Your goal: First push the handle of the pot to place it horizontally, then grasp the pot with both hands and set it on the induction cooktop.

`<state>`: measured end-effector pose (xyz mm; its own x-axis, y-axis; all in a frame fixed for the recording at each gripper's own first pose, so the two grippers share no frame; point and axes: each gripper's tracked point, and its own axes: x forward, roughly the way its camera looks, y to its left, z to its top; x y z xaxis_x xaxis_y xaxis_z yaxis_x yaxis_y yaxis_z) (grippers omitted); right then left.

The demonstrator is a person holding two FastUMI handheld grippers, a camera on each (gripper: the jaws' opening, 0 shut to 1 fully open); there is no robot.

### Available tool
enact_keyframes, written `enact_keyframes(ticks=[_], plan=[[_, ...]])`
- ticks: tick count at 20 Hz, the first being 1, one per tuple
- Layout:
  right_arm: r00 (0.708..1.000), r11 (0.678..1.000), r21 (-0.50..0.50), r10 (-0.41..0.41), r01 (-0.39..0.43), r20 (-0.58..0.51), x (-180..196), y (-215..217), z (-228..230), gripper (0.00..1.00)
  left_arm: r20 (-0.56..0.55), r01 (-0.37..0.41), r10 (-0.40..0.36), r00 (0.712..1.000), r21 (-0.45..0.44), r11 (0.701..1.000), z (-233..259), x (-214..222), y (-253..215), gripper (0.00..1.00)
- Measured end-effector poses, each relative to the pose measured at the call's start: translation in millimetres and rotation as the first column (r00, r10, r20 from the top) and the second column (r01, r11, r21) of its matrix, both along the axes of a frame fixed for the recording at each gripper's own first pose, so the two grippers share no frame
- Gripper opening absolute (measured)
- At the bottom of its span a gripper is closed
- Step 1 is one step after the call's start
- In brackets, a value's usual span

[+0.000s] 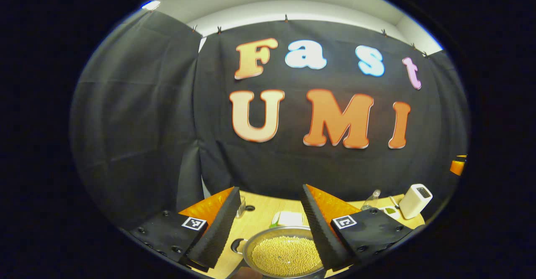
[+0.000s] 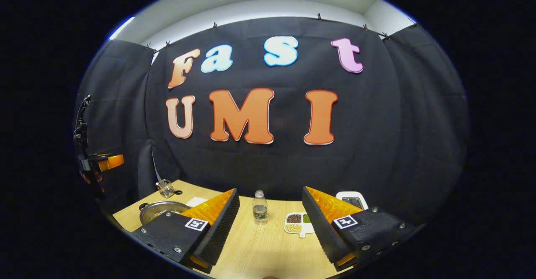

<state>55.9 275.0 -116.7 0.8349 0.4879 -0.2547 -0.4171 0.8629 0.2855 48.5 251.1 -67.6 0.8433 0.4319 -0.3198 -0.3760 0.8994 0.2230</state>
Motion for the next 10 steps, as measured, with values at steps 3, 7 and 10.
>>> enact_keyframes(ticks=[3,7,10], plan=[[0.994,1.000,0.010,-0.027,0.026,0.104,6.5,-42.5,51.4,0.93,0.161,0.048,-0.052,0.986,0.029,0.998,72.2,14.9,-21.8,0.94],[0.965,0.995,-0.032,-0.086,0.096,0.246,17.4,-89.4,112.7,0.94,0.290,0.114,-0.128,0.948,0.066,0.991,151.3,24.7,-57.0,0.94],[0.947,0.995,-0.015,-0.094,0.103,0.306,14.3,-108.6,149.7,0.98,0.360,0.147,-0.167,0.918,0.082,0.986,198.0,30.6,-81.6,0.95]])
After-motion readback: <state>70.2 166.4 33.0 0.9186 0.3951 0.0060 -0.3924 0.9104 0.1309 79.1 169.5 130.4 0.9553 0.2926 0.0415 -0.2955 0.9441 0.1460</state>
